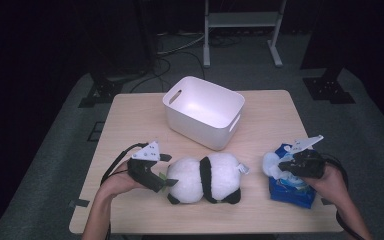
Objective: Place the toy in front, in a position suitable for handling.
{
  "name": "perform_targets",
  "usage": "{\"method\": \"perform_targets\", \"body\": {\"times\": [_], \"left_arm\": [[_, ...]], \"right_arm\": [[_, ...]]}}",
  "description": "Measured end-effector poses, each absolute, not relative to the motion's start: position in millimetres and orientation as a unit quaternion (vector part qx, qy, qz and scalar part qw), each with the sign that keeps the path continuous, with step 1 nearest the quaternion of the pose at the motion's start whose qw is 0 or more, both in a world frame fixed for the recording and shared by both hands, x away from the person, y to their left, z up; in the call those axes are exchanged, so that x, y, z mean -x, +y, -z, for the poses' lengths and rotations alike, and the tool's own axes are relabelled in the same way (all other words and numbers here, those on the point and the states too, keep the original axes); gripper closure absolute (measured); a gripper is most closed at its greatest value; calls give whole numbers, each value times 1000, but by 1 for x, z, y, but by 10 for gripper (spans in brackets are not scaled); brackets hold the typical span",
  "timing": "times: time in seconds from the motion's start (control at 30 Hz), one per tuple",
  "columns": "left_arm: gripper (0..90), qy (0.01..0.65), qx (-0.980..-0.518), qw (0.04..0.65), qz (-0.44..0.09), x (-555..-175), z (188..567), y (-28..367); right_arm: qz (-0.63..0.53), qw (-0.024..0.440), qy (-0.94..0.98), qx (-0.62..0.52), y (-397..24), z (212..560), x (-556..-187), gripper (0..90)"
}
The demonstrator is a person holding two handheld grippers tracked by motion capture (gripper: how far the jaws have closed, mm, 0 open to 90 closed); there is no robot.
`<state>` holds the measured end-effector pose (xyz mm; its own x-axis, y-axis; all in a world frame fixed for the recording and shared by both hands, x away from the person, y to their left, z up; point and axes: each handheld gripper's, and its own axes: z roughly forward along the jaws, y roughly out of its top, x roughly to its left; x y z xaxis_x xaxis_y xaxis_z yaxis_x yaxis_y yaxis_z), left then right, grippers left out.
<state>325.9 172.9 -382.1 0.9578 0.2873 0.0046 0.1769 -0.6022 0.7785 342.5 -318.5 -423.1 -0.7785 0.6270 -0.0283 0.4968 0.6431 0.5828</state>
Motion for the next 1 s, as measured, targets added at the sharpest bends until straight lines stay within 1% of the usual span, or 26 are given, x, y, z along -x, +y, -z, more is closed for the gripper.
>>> {"method": "perform_targets", "body": {"times": [0.2, 0.27, 0.77, 1.0], "left_arm": [[155, 133, -893, 425, -64, -325, 387, 177], [111, 139, -893, 423, -66, -325, 387, 178], [109, 139, -893, 423, -63, -324, 389, 181], [103, 138, -893, 423, -62, -323, 389, 181]], "right_arm": [[-291, 110, 896, -317, -320, 418, -342, 867], [-298, 109, 893, -319, -322, 415, -342, 867], [-348, 109, 870, -331, -336, 396, -340, 872], [-352, 109, 867, -335, -340, 393, -339, 875]]}}
